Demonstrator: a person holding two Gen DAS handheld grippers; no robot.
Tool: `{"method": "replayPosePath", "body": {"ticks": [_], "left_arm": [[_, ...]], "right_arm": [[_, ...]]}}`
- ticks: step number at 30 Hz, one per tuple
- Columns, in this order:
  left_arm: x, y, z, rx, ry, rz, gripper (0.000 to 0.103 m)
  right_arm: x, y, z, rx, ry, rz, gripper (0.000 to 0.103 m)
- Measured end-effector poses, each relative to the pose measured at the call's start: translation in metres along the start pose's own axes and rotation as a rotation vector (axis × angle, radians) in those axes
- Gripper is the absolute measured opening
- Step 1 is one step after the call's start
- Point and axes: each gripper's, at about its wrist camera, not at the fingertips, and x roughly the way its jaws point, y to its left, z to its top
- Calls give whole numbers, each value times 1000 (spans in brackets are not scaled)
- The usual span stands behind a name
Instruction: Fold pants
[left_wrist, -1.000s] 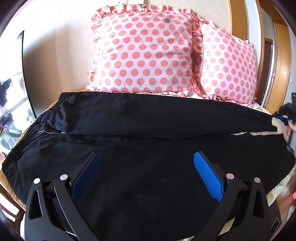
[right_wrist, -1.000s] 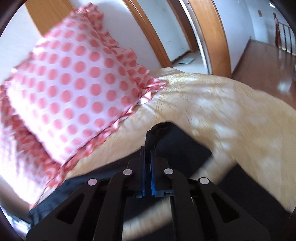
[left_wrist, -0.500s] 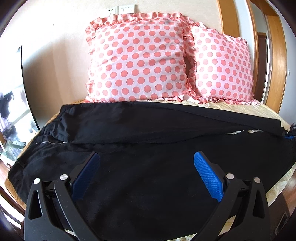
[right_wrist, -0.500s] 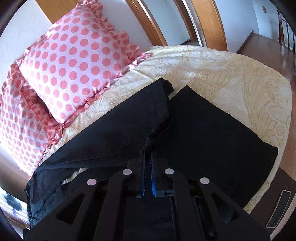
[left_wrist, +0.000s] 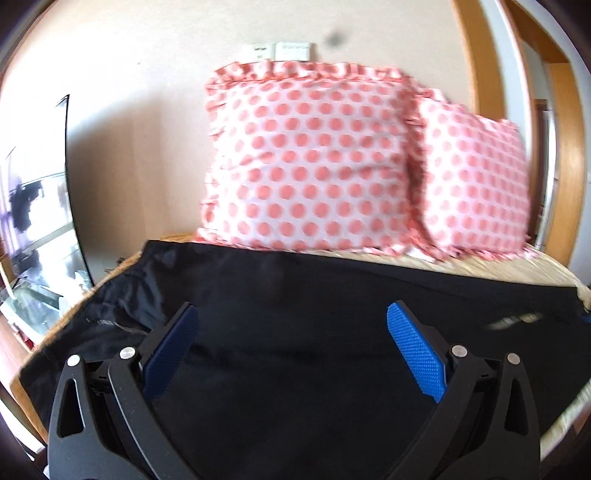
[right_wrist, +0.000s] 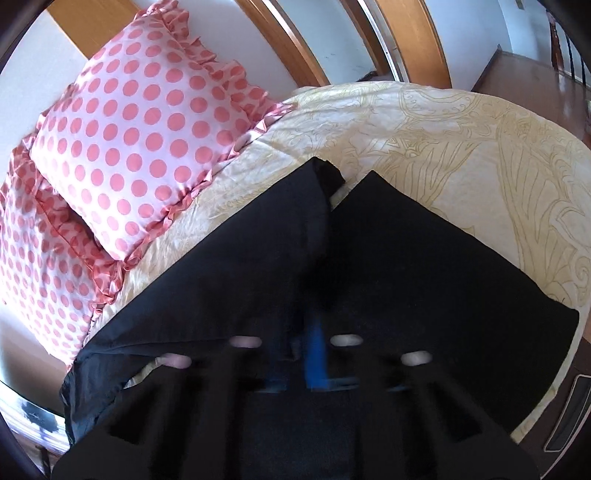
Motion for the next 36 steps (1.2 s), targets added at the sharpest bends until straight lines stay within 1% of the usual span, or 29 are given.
{"method": "replayPosePath", "body": {"ticks": [1,3,5,8,9,12,13,14,15,16,17,18,19,20,21,22,23,24,25,26,27,28,30,33,36], "left_arm": [[10,6,10,5,31,12,101],[32,20,27,-5,75,10,101],[62,36,48,-47,123,21,101],[122,54,72,-103,214,38,101],[151,59,80,-117,259,59,101],[208,69,87,-138,354,103,100],[230,74,89,-161,392,123,97],[246,78,90,-185,423,130,94],[262,83,90,-210,459,131,89],[281,89,88,-255,518,131,84],[293,93,86,-293,561,127,81],[304,96,82,-335,605,121,75],[315,101,77,-388,652,115,71],[321,103,74,-420,676,112,70],[325,105,71,-445,690,114,66],[327,107,69,-463,691,130,58],[328,108,68,-462,687,146,54],[328,109,68,-457,684,158,36],[327,111,67,-456,683,152,19],[324,114,67,-471,679,142,18],[316,118,66,-507,653,126,11],[312,122,69,-524,631,114,9],[294,124,71,-515,595,104,7],[247,126,77,-486,513,81,7],[184,132,81,-473,424,40,7]], "right_arm": [[-8,-1,-2,-12,-28,4,6],[-19,-3,-4,-26,-65,11,6],[-26,-7,-7,-16,-75,5,6],[-28,-8,-10,-20,-81,-15,6],[-29,-10,-10,-17,-84,-20,6],[-34,-16,-13,4,-100,-41,6],[-36,-17,-13,5,-103,-47,6],[-37,-18,-14,1,-105,-51,6],[-38,-17,-15,-13,-105,-59,6],[-37,-15,-16,-26,-103,-67,6],[-37,-15,-17,-35,-100,-73,6],[-37,-14,-17,-39,-98,-76,6],[-36,-14,-17,-41,-95,-77,6],[-35,-15,-16,-40,-93,-75,6],[-35,-14,-15,-40,-91,-75,6],[-34,-14,-14,-44,-91,-76,6],[-33,-12,-13,-52,-93,-79,6],[-34,-10,-12,-64,-101,-81,6],[-34,-9,-12,-74,-107,-81,6],[-35,-6,-10,-86,-117,-78,6],[-37,-5,-8,-92,-125,-74,6],[-38,-3,-4,-98,-137,-64,6],[-40,0,3,-108,-153,-51,6],[-44,6,13,-136,-173,-48,6],[-50,8,26,-146,-188,-37,6]]}}
